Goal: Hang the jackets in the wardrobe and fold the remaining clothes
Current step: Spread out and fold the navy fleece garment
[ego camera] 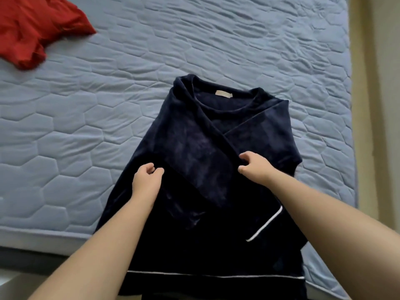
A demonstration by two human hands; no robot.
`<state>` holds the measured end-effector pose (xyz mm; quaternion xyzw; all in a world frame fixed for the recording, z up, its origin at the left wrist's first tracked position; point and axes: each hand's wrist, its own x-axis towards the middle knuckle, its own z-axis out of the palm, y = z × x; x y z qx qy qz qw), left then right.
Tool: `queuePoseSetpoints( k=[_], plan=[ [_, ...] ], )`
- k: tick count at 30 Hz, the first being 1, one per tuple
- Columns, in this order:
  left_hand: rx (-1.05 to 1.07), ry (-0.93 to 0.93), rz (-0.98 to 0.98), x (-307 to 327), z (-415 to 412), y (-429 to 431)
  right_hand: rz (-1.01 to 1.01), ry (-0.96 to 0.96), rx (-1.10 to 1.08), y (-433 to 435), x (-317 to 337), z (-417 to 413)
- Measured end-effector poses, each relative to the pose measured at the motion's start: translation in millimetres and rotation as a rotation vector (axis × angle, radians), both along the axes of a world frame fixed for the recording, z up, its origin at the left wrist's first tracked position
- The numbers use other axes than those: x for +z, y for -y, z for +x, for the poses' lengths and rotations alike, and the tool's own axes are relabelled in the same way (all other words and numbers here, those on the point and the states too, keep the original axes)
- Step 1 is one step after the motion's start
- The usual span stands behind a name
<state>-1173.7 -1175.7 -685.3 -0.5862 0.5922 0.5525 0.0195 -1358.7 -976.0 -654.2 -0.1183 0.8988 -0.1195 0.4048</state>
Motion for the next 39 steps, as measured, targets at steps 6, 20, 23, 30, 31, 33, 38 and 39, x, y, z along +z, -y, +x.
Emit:
queuePoseSetpoints(
  k=[6, 20, 23, 30, 31, 33, 38, 39],
  plan=[
    [0.282, -0.289, 0.423, -34.8, -27.1, 28.0, -0.239, -0.083, -0.103, 102.4, -20.8, -26.7],
    [0.574, -0.692, 0.706, -54.1, -19.3, 96.6, -0.431, 0.059, -0.27, 299.8, -60.0, -81.1],
    [0.616, -0.685, 0.748, -62.6, -19.2, 107.0, -0.357, 0.059, -0.179, 318.9, -79.3, -69.9],
    [0.6, -0.465, 0.679, -77.2, -26.4, 116.4, -0.221, -0.258, 0.127, 313.0, -94.3, -52.5],
    [0.568, -0.421, 0.659, -74.1, -25.4, 118.8, -0.219, -0.383, 0.178, 305.7, -86.2, -44.5],
    [0.416, -0.252, 0.578, -57.7, -21.7, 124.1, -0.187, -0.603, 0.249, 283.4, -68.0, -22.9],
    [-0.305, 0.149, -0.558, -19.6, 2.0, 123.3, -0.175, -0.63, 0.34, 210.3, -53.0, 30.4],
    [-0.403, 0.053, -0.806, -15.8, 3.5, 119.5, -0.14, -0.621, 0.358, 196.5, -56.3, 39.7]
  ],
)
